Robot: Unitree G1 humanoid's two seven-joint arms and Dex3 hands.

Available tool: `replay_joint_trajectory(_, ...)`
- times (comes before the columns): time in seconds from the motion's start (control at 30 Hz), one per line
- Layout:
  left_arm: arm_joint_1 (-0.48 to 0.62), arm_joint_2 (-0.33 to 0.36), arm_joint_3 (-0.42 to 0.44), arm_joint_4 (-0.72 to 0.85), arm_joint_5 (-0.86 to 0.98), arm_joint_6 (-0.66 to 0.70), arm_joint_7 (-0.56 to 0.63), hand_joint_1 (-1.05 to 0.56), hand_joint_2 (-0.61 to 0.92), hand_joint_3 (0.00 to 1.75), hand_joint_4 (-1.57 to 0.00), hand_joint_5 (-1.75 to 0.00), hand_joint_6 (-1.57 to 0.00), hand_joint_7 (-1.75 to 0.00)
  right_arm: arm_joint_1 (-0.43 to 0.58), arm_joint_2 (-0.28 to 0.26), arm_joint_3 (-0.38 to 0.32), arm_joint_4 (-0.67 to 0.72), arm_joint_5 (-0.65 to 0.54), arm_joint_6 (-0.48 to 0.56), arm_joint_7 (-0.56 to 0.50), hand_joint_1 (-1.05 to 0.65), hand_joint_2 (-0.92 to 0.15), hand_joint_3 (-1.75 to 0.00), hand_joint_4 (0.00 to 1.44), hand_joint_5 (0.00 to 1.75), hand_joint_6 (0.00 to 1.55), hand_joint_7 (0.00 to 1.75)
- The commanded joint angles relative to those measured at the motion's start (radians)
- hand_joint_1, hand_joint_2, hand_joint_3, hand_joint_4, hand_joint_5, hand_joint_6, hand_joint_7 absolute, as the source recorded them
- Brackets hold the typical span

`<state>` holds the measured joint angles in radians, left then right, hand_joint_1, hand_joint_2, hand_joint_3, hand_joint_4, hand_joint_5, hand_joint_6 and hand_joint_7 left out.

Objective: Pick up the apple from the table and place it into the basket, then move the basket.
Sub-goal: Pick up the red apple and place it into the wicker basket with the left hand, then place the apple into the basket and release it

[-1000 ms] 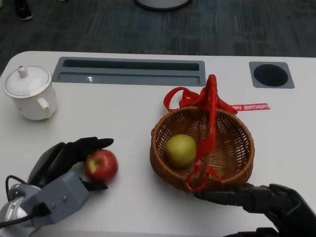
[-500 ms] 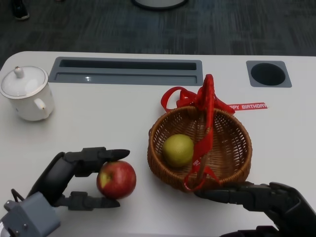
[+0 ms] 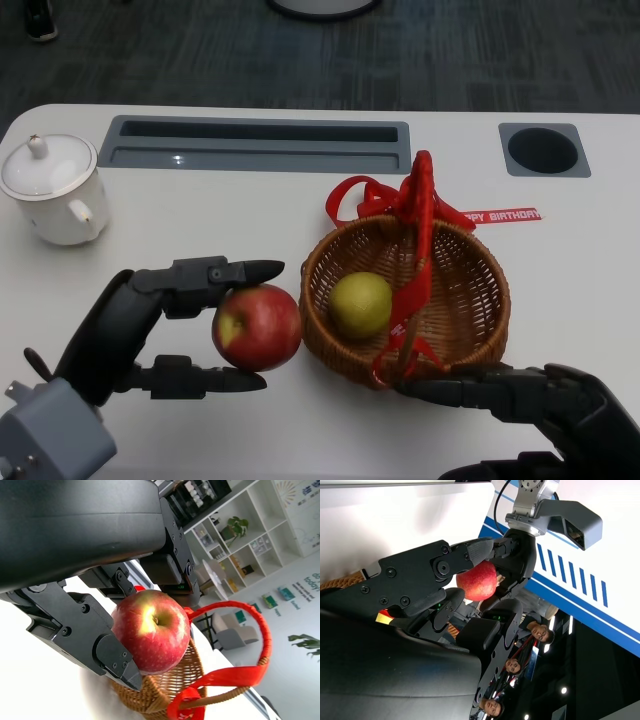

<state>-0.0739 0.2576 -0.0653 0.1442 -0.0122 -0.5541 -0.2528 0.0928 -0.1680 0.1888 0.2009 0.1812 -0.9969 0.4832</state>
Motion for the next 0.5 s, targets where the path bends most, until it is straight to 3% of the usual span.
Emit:
replay_joint_trajectory(0.03, -0.037, -0.020, 0.001, -0.039, 0.012, 0.004, 0.010, -0.08, 0.75, 0.00, -1.32, -0.03, -1.18, -0.01, 0.004, -0.011, -0.006, 0.002, 0.010, -0.007, 0.000, -0.36, -0.81, 0.00, 0.85, 0.00, 0.80, 0.00)
replay_joint_trajectory(0.5, -0.249, -0.100, -0.035, 0.129, 0.080, -0.021, 0.013, -0.11, 0.76, 0.00, -1.31, -0.01, -1.17, 0.00, 0.016, -0.002, 0.001, 0.001, 0.006, -0.018, -0.004, -0.36, -0.81, 0.00, 0.84, 0.00, 0.79, 0.00)
